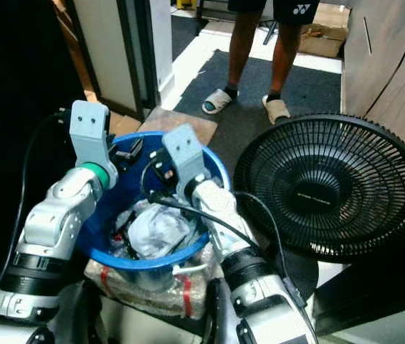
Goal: Clothes washing
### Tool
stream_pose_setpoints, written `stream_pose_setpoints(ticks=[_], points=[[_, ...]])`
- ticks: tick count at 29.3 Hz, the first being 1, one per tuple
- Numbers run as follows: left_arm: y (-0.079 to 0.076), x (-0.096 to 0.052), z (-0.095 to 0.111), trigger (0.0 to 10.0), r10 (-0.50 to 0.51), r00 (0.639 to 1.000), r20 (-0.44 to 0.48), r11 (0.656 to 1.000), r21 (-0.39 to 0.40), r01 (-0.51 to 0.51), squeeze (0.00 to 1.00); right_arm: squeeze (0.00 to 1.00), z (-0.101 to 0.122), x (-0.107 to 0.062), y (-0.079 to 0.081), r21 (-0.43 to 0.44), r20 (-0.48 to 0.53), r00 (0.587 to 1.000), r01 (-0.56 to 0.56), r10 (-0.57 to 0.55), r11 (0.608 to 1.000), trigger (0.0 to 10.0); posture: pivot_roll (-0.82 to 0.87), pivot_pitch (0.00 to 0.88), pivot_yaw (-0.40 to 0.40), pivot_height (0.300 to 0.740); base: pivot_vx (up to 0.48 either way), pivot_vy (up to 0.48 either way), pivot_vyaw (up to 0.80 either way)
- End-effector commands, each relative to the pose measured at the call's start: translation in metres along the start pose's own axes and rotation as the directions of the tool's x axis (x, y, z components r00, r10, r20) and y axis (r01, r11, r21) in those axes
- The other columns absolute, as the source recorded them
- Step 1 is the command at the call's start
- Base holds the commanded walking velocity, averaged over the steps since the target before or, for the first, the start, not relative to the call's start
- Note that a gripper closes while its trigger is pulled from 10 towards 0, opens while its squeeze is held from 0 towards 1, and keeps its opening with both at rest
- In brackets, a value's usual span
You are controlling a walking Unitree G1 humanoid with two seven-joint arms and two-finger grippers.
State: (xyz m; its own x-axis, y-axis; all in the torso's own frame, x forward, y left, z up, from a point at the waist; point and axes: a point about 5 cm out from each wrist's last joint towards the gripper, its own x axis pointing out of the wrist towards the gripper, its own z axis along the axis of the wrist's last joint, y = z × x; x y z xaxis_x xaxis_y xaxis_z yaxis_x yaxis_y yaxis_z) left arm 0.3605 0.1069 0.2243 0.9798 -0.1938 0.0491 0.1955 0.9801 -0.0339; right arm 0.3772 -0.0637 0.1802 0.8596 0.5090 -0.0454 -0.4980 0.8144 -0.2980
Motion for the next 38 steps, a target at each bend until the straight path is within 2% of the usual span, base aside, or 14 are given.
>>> stream_pose_setpoints(ticks=[1, 4, 9, 12, 14, 16, 21, 26, 30, 32, 33, 34, 36, 38], points=[[0.001, -0.004, -0.007, 10.0, 0.005, 1.0, -0.029, 1.0, -0.01, -0.005, 0.0, 0.0, -0.006, 0.004, 0.003, -0.023, -0.054, 0.998, -0.016, 0.014, 1.0, 10.0, 0.09, 0.157, 0.048, 0.4, 0.0, 0.0, 0.0], [0.0, -0.005, -0.011, 10.0, 0.007, 0.999, -0.038, 1.0, -0.012, -0.007, 0.0, 0.0, -0.011, 0.006, -0.002, -0.065, -0.094, 0.996, -0.007, 0.001, 0.998, 10.0, 0.09, 0.162, 0.044, 0.4, 0.0, 0.0, 0.0], [-0.001, -0.007, -0.013, 10.0, 0.006, 0.999, -0.044, 1.0, -0.015, -0.007, 0.0, 0.0, -0.009, 0.009, -0.006, -0.076, -0.096, 0.995, -0.004, -0.003, 0.997, 10.0, 0.1, 0.165, 0.043, 0.4, 0.0, 0.0, 0.0], [0.0, -0.009, -0.015, 10.0, 0.008, 0.999, -0.053, 1.0, -0.012, -0.008, 0.0, 0.0, -0.007, 0.015, 0.01, -0.052, -0.078, 0.992, -0.107, 0.102, 0.993, 10.0, 0.1, 0.167, 0.042, 0.4, 0.0, 0.0, 0.0], [0.001, -0.01, -0.016, 10.0, 0.012, 0.998, -0.058, 1.0, -0.005, -0.012, 0.0, 0.0, -0.014, 0.016, 0.024, -0.03, -0.109, 0.978, -0.18, 0.176, 0.983, 10.0, 0.1, 0.169, 0.04, 0.4, 0.0, 0.0, 0.0], [0.001, -0.011, -0.016, 10.0, 0.013, 0.998, -0.059, 1.0, -0.004, -0.013, 0.0, 0.0, -0.016, 0.016, 0.027, -0.025, -0.116, 0.975, -0.195, 0.191, 0.981, 10.0, 0.1, 0.169, 0.04, 0.4, 0.0, 0.0, 0.0], [0.004, -0.014, -0.018, 10.0, 0.019, 0.998, -0.065, 1.0, 0.008, -0.019, 0.0, 0.0, -0.033, 0.01, 0.055, 0.01, -0.139, 0.93, -0.341, 0.339, 0.94, 10.0, 0.12, 0.177, 0.038, 0.4, 0.0, 0.0, 0.0], [0.007, -0.016, -0.02, 10.0, 0.026, 0.997, -0.075, 0.999, 0.03, -0.024, 0.0, 0.0, -0.051, 0.003, 0.065, 0.033, -0.181, 0.916, -0.359, 0.359, 0.933, 10.0, 0.12, 0.181, 0.037, 0.4, 0.0, 0.0, 0.0], [0.008, -0.017, -0.021, 10.0, 0.027, 0.997, -0.077, 0.999, 0.032, -0.025, 0.0, 0.0, -0.057, 0.0, 0.065, 0.027, -0.196, 0.917, -0.349, 0.347, 0.937, 10.0, 0.12, 0.183, 0.038, 0.4, 0.0, 0.0, 0.0], [0.007, -0.018, -0.021, 10.0, 0.022, 0.997, -0.079, 0.999, 0.029, -0.019, 0.0, 0.0, -0.07, -0.007, 0.054, -0.017, -0.239, 0.935, -0.275, 0.263, 0.961, 10.0, 0.12, 0.186, 0.04, 0.4, 0.0, 0.0, 0.0], [0.007, -0.018, -0.021, 10.0, 0.022, 0.997, -0.079, 0.999, 0.029, -0.019, 0.0, 0.0, -0.07, -0.007, 0.054, -0.017, -0.239, 0.935, -0.275, 0.263, 0.961, 10.0, 0.12, 0.186, 0.04, 0.4, 0.0, 0.0, 0.0], [0.005, -0.017, -0.021, 10.0, 0.016, 0.997, -0.08, 1.0, 0.027, -0.013, 0.0, 0.0, -0.078, -0.012, 0.043, -0.037, -0.266, 0.942, -0.221, 0.203, 0.975, 10.0, 0.11, 0.186, 0.047, 0.4, 0.0, 0.0, 0.0], [0.005, -0.017, -0.021, 10.0, 0.016, 0.997, -0.08, 1.0, 0.027, -0.013, 0.0, 0.0, -0.078, -0.012, 0.043, -0.037, -0.266, 0.942, -0.221, 0.203, 0.975, 10.0, 0.11, 0.186, 0.047, 0.4, 0.0, 0.0, 0.0], [0.002, -0.016, -0.021, 10.0, 0.0, 0.997, -0.083, 1.0, 0.025, 0.002, 0.0, 0.0, -0.091, -0.023, 0.016, -0.094, -0.309, 0.948, -0.108, 0.074, 0.99, 10.0, 0.09, 0.185, 0.06, 0.4, 0.0, 0.0, 0.0]])
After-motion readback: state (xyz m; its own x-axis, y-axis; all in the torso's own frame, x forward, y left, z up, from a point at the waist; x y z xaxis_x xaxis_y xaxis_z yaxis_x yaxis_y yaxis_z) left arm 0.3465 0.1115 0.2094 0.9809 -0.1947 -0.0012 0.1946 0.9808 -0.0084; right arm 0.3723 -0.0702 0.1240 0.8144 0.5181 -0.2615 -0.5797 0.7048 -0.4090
